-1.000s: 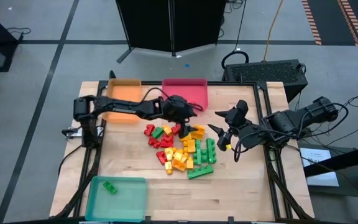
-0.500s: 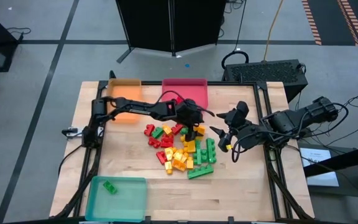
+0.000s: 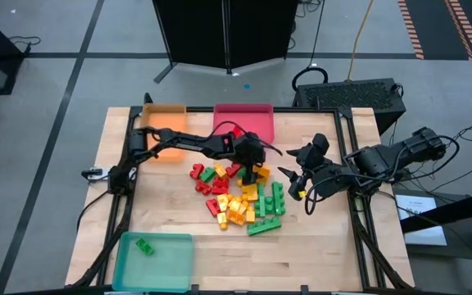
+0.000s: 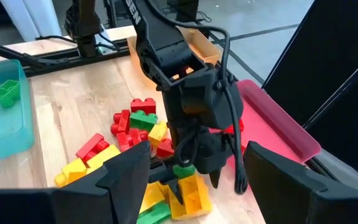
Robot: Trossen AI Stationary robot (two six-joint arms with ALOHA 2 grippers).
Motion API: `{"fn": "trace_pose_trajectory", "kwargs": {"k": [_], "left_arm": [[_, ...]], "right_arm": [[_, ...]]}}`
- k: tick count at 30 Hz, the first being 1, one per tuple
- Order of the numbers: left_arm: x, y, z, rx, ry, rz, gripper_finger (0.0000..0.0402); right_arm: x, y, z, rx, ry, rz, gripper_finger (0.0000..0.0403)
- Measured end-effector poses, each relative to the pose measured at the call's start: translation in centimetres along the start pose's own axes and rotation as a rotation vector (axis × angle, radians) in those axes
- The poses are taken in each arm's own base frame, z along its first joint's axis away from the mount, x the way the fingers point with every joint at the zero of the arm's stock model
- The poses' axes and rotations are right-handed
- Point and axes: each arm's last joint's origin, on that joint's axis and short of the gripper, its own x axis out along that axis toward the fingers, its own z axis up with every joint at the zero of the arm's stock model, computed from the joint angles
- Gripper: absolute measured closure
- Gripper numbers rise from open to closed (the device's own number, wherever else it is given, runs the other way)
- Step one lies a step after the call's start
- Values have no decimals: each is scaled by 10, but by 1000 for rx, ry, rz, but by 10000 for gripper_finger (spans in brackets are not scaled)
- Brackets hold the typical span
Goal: Sort blocks
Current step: Put the yellow game piece into the yellow bin
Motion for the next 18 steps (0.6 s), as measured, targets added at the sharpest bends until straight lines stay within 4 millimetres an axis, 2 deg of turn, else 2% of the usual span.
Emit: {"fn": "trace_pose_trajectory", "kwargs": {"k": [9,18], "left_arm": [[11,-3,-10,7,46,-43,82],[10,-3,-1,-11,44,-34,142]], "right_arm": [[0,-1,-1,-9,5,-7,154],[0,-1,-1,-7,7,-9,154]]}}
